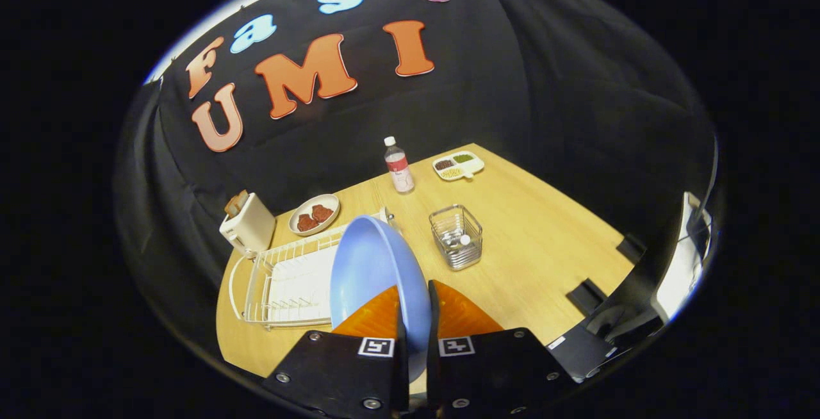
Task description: Take the plate from the dish rack, then take the spoon from the basket and place it into the plate.
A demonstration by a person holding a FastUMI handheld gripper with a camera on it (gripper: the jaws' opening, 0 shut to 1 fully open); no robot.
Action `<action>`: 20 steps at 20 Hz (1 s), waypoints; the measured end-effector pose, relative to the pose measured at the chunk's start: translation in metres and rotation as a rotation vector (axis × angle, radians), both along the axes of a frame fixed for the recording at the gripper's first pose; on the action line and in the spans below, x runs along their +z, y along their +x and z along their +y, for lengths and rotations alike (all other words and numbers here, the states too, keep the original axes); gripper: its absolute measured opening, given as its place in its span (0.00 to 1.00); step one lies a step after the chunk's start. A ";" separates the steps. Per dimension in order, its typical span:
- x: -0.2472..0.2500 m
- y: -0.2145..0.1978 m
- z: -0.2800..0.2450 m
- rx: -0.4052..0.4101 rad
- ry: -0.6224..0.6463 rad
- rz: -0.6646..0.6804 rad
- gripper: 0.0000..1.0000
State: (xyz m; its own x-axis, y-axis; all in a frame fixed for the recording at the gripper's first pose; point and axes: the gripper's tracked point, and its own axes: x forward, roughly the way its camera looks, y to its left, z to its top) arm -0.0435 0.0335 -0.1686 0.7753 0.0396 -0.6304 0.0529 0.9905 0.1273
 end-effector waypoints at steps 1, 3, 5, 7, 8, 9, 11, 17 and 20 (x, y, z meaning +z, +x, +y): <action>-0.007 -0.007 0.000 -0.006 0.035 0.015 0.11; -0.022 -0.020 -0.004 -0.016 0.084 0.049 0.11; -0.035 -0.030 -0.006 -0.027 0.120 0.073 0.11; -0.051 -0.039 -0.007 -0.037 0.155 0.102 0.11; -0.059 -0.042 -0.008 -0.042 0.171 0.117 0.11; -0.067 -0.045 -0.010 -0.046 0.185 0.130 0.11; -0.081 -0.051 -0.011 -0.048 0.202 0.157 0.11; -0.118 -0.063 -0.005 -0.017 0.234 0.226 0.11; -0.135 -0.070 -0.005 -0.030 0.239 0.265 0.11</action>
State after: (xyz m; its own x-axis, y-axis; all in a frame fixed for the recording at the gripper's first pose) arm -0.1130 0.0283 -0.3035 0.5893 0.1897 -0.7853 0.1438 0.9319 0.3331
